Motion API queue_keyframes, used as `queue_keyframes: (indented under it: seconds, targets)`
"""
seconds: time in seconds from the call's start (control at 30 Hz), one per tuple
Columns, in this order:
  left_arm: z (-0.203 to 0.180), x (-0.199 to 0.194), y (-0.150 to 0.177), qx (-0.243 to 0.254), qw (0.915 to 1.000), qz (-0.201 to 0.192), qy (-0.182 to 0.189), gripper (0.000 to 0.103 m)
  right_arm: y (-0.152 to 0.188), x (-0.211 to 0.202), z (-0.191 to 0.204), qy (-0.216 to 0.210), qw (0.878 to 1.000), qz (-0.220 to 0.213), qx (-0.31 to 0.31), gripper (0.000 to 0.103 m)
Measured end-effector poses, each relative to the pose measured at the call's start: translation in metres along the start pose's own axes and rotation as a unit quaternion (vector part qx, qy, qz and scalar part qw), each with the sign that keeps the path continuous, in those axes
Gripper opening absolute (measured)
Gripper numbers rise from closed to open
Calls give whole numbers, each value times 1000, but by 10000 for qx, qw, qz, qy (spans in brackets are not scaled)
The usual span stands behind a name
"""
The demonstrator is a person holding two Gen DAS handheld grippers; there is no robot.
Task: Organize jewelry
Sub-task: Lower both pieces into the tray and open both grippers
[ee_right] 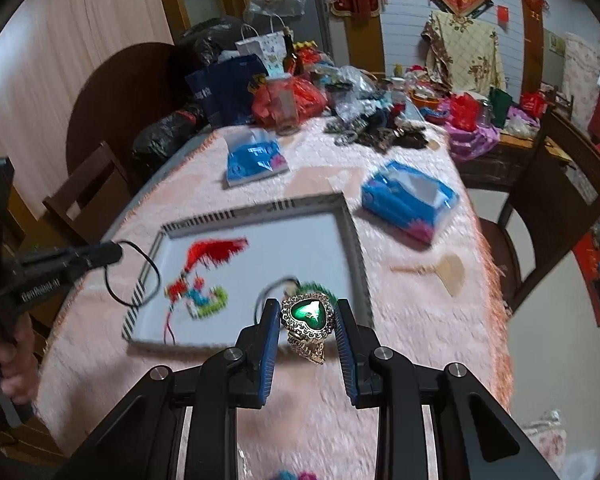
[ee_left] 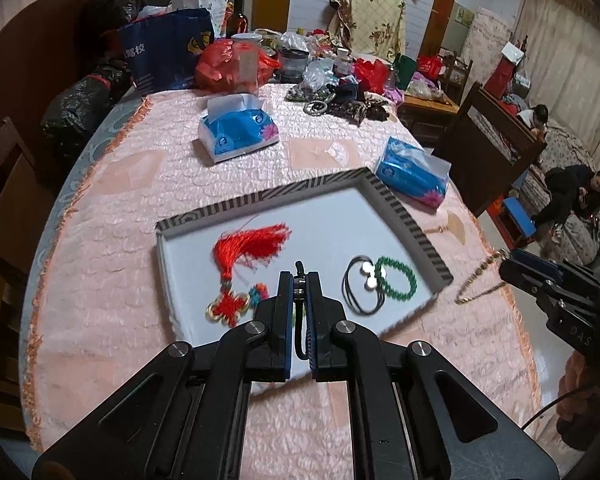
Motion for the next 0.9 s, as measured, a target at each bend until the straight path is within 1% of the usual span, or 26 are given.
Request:
queue_keyframes:
  seconds: [0.1, 0.2, 0.33, 0.5, 0.7, 0.9]
  targets:
    - [1, 14, -10, -69, 9998, -39, 179, 4, -17, 17, 3, -206, 9998, -20, 30, 26]
    - [1, 32, -15, -120, 9994, -1, 327, 4, -27, 39, 5, -299, 9995, 59, 63, 26]
    - [8, 64, -10, -211, 9991, 248, 260, 4, -31, 73, 7, -335, 9990, 275, 127, 26]
    - [31, 96, 7, -384, 9973, 624, 60, 4, -21, 107, 9, -333, 9973, 625, 174, 26]
    - [55, 109, 24, -588, 9946, 844, -107, 4, -2, 136, 12, -377, 9945, 958, 175, 26]
    - [62, 119, 33, -666, 9931, 953, -151, 4, 5, 151, 17, -468, 9926, 1104, 171, 26]
Point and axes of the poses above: each gripper's, at about its wrist camera, not at the fingertips, and x roughly the way its jaws point, z to its left, y to its underside, the point moved 3 cm from there along x, roughly the way its jaws point, and after that the axes turned 8 degrees about y, right-handed, at the moved point
